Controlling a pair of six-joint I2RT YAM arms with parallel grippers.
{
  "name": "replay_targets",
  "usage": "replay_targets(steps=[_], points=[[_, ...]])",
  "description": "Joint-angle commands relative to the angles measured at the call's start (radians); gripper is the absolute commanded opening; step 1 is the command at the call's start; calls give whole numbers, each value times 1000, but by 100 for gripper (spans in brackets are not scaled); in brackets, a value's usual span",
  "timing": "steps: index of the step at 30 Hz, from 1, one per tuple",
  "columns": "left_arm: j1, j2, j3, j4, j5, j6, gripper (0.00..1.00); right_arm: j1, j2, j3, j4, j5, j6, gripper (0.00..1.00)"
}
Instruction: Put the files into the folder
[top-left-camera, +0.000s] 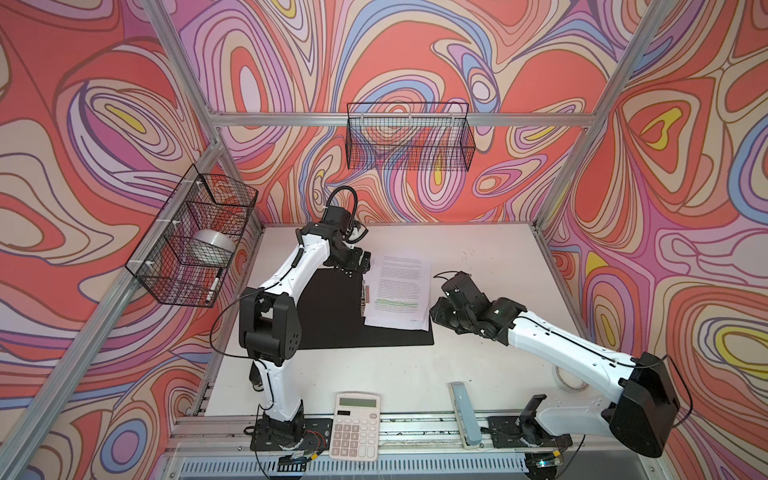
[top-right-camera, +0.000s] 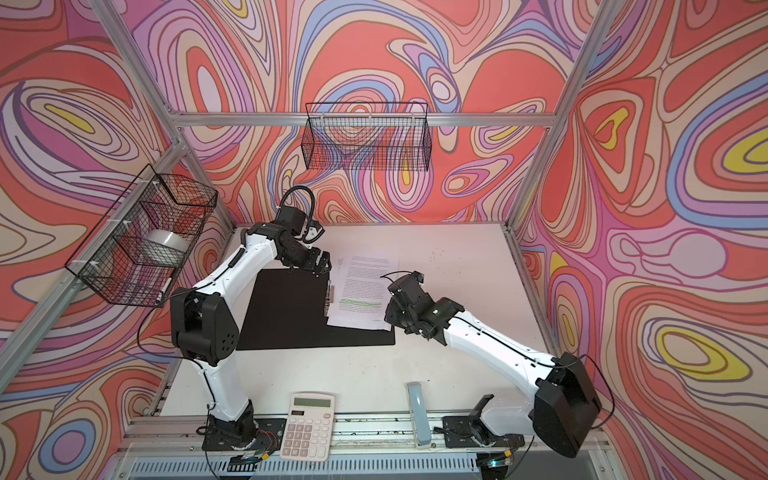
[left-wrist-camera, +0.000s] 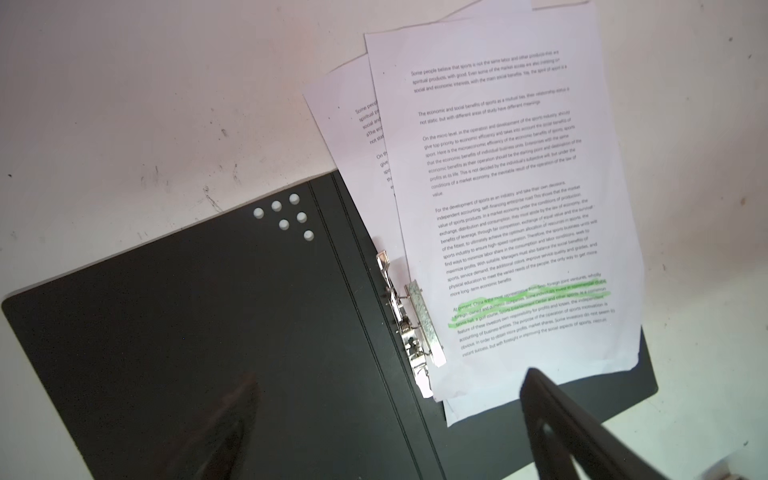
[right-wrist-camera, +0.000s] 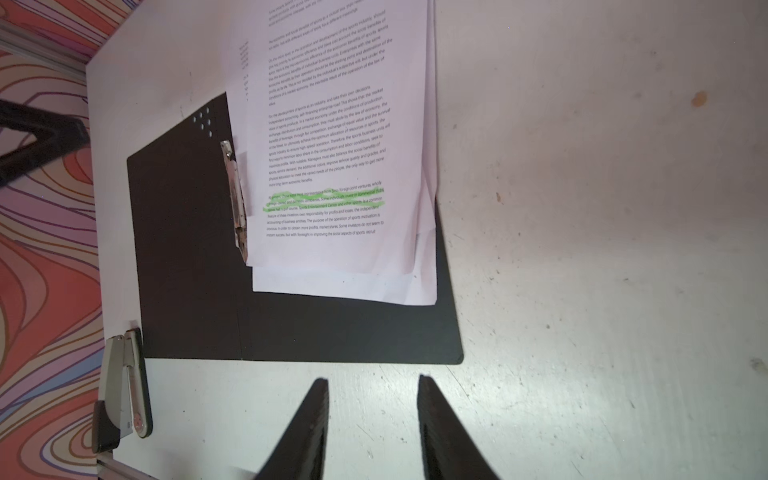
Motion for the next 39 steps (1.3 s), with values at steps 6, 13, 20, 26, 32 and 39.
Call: replay_targets(steps=[6, 13, 20, 26, 32, 39], points=[[12, -21, 55, 74, -160, 56, 100, 4, 133, 134, -29, 56, -46, 38], [12, 70, 172, -48, -123, 115, 100, 9, 195, 112, 106, -36, -28, 36], [15, 101, 211, -92, 13, 166, 100, 7, 212, 170, 85, 30, -72, 39], [16, 225, 445, -223, -1, 149, 100, 7, 301, 269, 39, 1, -112, 39], [-9, 352, 657, -333, 39, 231, 100, 36, 255, 129, 144, -62, -59, 40], [-67, 402, 753, -242, -136, 320, 100, 83, 198, 23, 91, -49, -59, 39]])
